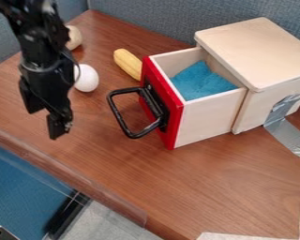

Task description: Close the drawer

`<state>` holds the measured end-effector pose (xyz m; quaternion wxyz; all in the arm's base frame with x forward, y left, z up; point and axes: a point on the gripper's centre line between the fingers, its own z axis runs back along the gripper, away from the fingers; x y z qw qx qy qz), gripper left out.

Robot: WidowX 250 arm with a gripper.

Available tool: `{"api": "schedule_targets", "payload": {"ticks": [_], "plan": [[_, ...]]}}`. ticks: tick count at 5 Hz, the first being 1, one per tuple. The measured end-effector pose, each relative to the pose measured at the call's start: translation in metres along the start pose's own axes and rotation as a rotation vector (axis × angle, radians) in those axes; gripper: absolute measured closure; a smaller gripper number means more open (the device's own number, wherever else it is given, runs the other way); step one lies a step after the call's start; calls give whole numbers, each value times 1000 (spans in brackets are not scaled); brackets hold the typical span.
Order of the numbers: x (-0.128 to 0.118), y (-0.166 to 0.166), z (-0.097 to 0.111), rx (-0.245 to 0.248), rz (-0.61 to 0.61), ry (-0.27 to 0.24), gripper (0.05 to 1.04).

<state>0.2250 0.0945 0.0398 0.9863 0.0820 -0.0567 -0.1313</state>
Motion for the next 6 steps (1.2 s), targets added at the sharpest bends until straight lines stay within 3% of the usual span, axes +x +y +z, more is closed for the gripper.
{"api": "schedule_targets", "payload": {"ticks": [3, 6], "plan": [[27, -27, -16, -39, 24, 11, 84], [63, -31, -24, -44, 91, -5, 85]]}}
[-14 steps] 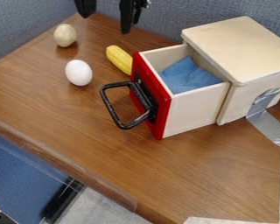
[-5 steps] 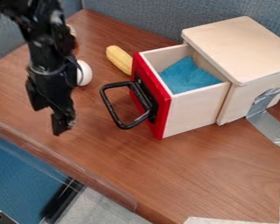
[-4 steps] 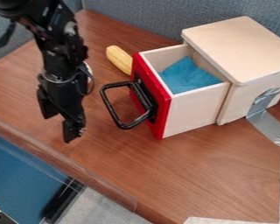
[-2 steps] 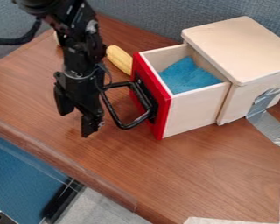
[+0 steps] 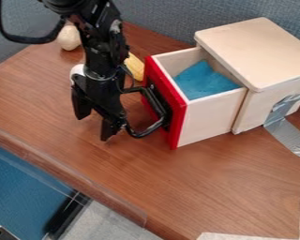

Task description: Close the drawer

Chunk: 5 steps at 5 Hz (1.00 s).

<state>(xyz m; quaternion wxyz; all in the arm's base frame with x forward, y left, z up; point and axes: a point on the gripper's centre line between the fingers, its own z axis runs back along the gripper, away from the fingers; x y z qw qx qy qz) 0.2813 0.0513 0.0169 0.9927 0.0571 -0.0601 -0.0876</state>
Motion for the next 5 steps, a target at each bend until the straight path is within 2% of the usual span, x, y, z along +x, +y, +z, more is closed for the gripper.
{"api": "schedule_targets", "payload": {"ticks": [2, 3, 5], "plan": [[23, -25, -4, -3, -9, -19, 85], [31, -27, -8, -16, 28, -24, 85], [57, -35, -8, -11, 44, -41, 85]]}}
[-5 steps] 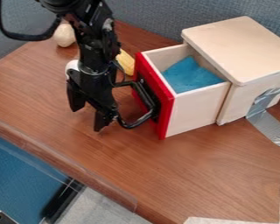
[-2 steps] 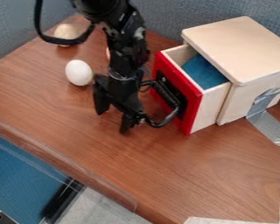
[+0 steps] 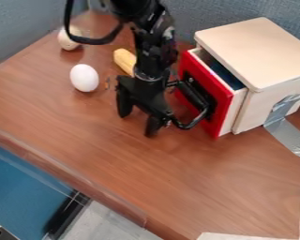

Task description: Close the drawer

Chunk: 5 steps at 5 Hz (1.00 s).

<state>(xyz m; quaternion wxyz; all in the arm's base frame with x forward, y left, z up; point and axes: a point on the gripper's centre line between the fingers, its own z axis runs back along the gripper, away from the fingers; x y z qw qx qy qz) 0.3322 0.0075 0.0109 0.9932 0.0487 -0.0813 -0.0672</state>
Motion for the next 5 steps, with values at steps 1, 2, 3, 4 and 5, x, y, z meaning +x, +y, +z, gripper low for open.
{"api": "schedule_targets", "payload": {"ticks": [1, 2, 3, 4, 5], "plan": [[12, -1, -2, -3, 16, -5, 85], [21, -3, -3, -5, 19, -9, 85], [33, -3, -5, -12, 33, -10, 85], [35, -3, -5, -16, 41, 1, 85], [34, -4, -5, -19, 43, 1, 85]]}}
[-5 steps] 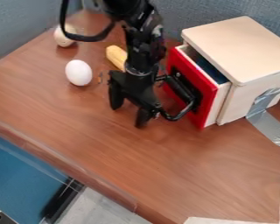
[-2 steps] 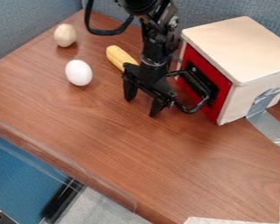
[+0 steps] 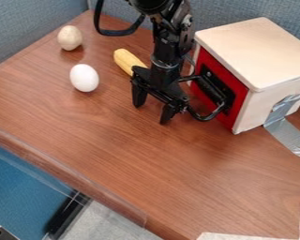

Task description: Close the drawer

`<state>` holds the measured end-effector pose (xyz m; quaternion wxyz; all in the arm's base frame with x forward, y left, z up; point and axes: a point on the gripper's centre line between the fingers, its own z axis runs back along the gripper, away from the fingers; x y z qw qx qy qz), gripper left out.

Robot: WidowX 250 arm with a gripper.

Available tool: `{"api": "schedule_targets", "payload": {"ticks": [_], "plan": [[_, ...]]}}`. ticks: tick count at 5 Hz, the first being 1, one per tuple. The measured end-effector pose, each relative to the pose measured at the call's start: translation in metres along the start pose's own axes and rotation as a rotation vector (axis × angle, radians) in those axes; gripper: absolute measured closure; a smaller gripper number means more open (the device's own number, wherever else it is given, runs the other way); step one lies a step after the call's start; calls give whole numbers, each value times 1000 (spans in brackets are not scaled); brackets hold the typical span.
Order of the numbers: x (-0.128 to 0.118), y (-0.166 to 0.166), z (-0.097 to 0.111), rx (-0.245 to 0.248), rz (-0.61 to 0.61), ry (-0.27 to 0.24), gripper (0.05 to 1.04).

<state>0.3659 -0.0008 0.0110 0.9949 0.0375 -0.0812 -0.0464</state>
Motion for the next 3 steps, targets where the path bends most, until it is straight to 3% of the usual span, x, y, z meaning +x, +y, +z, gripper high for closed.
{"api": "schedule_targets", "payload": {"ticks": [1, 3], "plan": [[-10, 0, 29, -30, -8, -29, 85], [-49, 35, 122, 2, -88, -73, 85]]}}
